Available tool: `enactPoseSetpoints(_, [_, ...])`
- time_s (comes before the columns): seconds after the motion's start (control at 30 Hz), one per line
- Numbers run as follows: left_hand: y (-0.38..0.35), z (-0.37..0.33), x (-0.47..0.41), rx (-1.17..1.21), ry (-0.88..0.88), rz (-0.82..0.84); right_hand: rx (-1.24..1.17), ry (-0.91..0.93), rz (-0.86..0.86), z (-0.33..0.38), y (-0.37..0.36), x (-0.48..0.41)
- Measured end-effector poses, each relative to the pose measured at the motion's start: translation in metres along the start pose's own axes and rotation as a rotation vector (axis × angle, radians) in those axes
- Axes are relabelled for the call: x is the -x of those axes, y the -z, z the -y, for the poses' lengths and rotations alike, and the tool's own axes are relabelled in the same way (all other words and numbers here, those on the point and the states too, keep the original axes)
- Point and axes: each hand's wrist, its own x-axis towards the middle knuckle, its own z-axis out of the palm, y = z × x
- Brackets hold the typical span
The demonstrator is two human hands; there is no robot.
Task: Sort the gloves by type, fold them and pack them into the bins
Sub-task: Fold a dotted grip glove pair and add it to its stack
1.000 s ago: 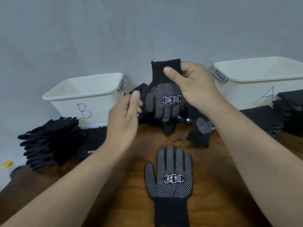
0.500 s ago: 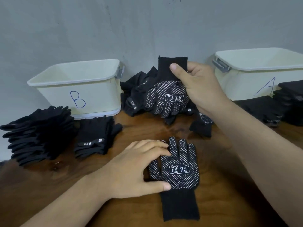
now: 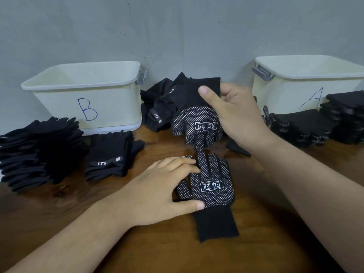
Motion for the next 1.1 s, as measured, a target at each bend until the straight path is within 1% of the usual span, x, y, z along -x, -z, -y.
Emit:
enactPoseSetpoints(0.07, [0.0, 0.001, 0.0, 0.012, -0.002, 0.001, 0.013, 0.02, 0.004, -0.001, -0.001, 0.002])
enactPoseSetpoints(0.2, [0.001, 0.001, -0.001, 0.014, -0.006, 0.011, -0.045, 0.065, -0.094, 0.004, 0.007, -0.008])
enactPoseSetpoints(0.27, [0.001, 0.001, 0.0, 0.015, -0.004, 0.013, -0.072, 0.079, -0.114, 0.005, 0.012, -0.015])
enactPoseSetpoints(0.43, [0.001, 0.002, -0.001, 0.018, 0.001, 0.017, -0.046, 0.036, -0.082, -0.005, 0.01, -0.006])
enactPoseSetpoints(0.6, [0.0, 0.002, 0.0, 0.016, -0.001, 0.016, 0.009, 0.016, 0.001, -0.01, 0.006, 0.007])
enactPoseSetpoints(0.8, [-0.002, 0.004, -0.001, 0.008, 0.002, 0.001, 0.063, 0.015, -0.005, -0.005, 0.007, 0.016])
enactPoseSetpoints(0.93, [-0.002, 0.005, -0.002, 0.023, 0.007, -0.022, 0.083, 0.011, 0.02, -0.008, 0.01, 0.027])
enactPoseSetpoints(1.03, [0.0, 0.003, -0.001, 0.049, 0.011, -0.064, 0.066, -0.026, 0.041, -0.01, 0.014, 0.039])
enactPoseSetpoints(1.1, [0.001, 0.001, 0.004, 0.004, 0.024, -0.108, 0.039, -0.042, 0.079, -0.009, 0.018, 0.053])
